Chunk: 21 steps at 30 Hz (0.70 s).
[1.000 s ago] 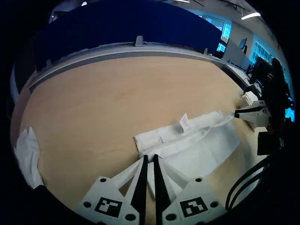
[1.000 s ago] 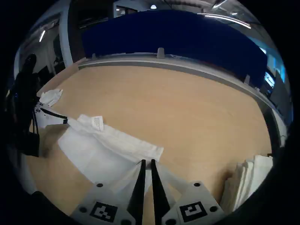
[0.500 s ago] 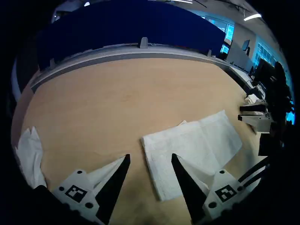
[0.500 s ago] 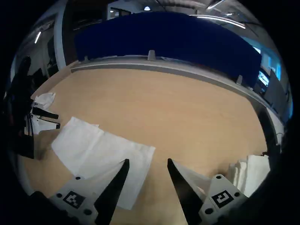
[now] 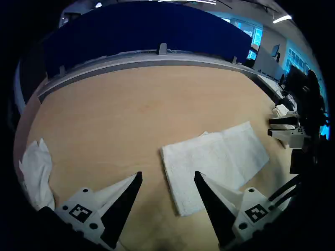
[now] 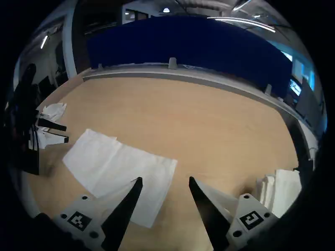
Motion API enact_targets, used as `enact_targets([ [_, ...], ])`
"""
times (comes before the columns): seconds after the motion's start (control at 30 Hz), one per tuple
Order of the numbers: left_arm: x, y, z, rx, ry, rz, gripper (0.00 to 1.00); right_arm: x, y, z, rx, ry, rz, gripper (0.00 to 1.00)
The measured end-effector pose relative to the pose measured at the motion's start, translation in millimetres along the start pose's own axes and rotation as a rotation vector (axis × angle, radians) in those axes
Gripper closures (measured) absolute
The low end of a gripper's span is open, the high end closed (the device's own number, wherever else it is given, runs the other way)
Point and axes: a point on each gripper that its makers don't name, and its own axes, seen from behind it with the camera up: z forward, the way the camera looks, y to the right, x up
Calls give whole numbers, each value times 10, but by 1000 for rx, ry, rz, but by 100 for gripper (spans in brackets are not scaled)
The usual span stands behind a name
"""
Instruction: Fold towel
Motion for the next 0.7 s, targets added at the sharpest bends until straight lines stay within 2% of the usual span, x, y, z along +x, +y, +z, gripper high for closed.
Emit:
enact_targets([
  [0.2,-128,6,-158,13,-1,-4,8,-76,-48,-60,8,-7,-12,14],
  [0.5,-380,31,-444,27,4,-33,8,-223,-128,-164,18,-15,-2,14],
  [0.7,-544,19,-597,47,0,-53,8,-326,-173,-224,28,-24,-16,14],
])
